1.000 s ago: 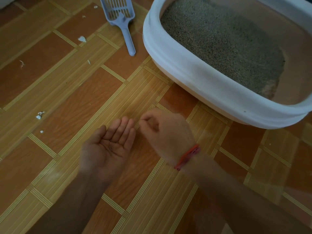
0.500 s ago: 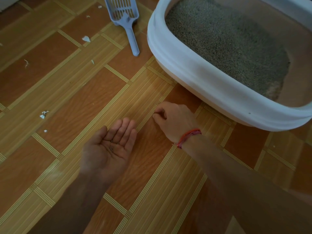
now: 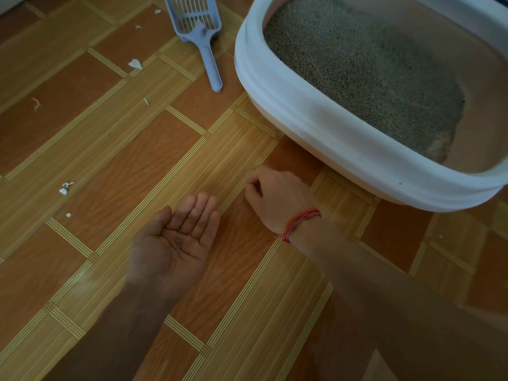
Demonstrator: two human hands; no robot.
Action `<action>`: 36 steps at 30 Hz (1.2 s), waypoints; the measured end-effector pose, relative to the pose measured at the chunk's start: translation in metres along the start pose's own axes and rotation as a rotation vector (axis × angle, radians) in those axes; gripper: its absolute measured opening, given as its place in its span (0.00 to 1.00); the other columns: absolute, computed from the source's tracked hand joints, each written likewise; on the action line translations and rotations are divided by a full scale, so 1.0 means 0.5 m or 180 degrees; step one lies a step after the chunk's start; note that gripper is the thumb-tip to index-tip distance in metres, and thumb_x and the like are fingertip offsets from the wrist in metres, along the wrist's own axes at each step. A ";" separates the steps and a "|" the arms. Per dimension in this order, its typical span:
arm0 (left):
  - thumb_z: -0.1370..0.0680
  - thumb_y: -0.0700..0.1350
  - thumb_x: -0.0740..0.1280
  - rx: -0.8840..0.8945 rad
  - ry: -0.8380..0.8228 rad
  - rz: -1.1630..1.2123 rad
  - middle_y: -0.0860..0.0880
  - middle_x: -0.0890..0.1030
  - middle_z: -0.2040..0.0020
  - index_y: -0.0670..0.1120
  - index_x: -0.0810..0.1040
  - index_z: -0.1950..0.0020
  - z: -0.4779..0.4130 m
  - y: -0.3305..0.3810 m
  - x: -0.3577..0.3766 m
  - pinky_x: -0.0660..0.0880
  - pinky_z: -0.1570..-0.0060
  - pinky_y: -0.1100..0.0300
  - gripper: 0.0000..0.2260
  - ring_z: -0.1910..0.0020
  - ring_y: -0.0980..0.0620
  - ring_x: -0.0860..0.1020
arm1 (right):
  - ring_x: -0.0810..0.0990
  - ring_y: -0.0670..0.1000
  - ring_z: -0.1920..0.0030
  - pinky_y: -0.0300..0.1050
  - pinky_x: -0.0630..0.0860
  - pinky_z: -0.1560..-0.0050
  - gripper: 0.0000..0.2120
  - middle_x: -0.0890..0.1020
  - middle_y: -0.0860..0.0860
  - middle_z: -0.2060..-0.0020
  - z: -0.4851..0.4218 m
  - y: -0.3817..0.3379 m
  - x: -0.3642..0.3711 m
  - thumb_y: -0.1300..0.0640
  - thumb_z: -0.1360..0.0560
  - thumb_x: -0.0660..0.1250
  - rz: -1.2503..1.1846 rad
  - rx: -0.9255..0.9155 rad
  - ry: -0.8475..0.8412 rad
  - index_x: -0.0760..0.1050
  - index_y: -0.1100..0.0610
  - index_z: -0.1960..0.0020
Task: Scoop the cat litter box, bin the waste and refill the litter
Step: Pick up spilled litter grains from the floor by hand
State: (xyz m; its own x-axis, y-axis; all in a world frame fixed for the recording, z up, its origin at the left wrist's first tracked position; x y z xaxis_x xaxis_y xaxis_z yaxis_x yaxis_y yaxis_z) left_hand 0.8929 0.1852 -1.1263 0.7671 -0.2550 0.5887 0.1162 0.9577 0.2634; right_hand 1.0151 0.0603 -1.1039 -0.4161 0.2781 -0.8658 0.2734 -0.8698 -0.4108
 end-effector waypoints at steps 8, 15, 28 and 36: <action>0.17 0.47 0.54 -0.0134 -0.0094 0.0128 0.44 0.86 0.55 0.38 0.84 0.56 0.004 -0.012 0.005 0.83 0.55 0.52 0.21 0.52 0.48 0.85 | 0.79 0.47 0.65 0.49 0.78 0.63 0.06 0.81 0.46 0.66 0.096 -0.101 -0.040 0.48 0.22 0.62 -0.0959 -0.0560 0.0298 0.76 0.48 0.54; 0.17 0.51 0.54 -0.0496 -0.0170 -0.0091 0.45 0.80 0.37 0.41 0.72 0.29 0.005 -0.046 0.021 0.82 0.51 0.52 0.21 0.43 0.48 0.82 | 0.81 0.53 0.63 0.52 0.79 0.63 0.08 0.81 0.49 0.64 0.132 -0.139 -0.010 0.50 0.21 0.61 -0.0895 -0.0868 0.0046 0.74 0.52 0.51; 0.17 0.47 0.55 -0.0195 -0.0109 0.0017 0.42 0.85 0.47 0.36 0.85 0.55 -0.003 -0.043 0.025 0.82 0.52 0.49 0.22 0.47 0.44 0.84 | 0.77 0.42 0.65 0.41 0.76 0.62 0.06 0.78 0.40 0.68 0.110 -0.031 -0.042 0.46 0.23 0.64 -0.1046 -0.0283 0.0480 0.78 0.46 0.53; 0.17 0.46 0.56 -0.0137 -0.0107 -0.0026 0.42 0.85 0.47 0.37 0.86 0.58 0.003 -0.042 0.032 0.80 0.49 0.46 0.23 0.48 0.43 0.84 | 0.72 0.41 0.72 0.37 0.69 0.68 0.04 0.71 0.41 0.75 0.059 0.156 -0.046 0.50 0.23 0.66 -0.0773 0.0626 0.0778 0.79 0.47 0.52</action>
State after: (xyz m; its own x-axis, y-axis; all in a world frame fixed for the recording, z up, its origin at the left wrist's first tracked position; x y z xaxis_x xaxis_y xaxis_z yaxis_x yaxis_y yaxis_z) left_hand 0.9017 0.1610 -1.1215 0.7445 -0.2665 0.6121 0.1499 0.9602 0.2357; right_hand 1.0206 -0.0262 -1.1075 -0.2229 0.5536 -0.8024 0.0113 -0.8216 -0.5700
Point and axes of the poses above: each hand's wrist, its own z-axis away from the middle knuckle, its own x-axis out of the palm, y = z × x, the point moved 6 cm from there along -z, towards the middle knuckle
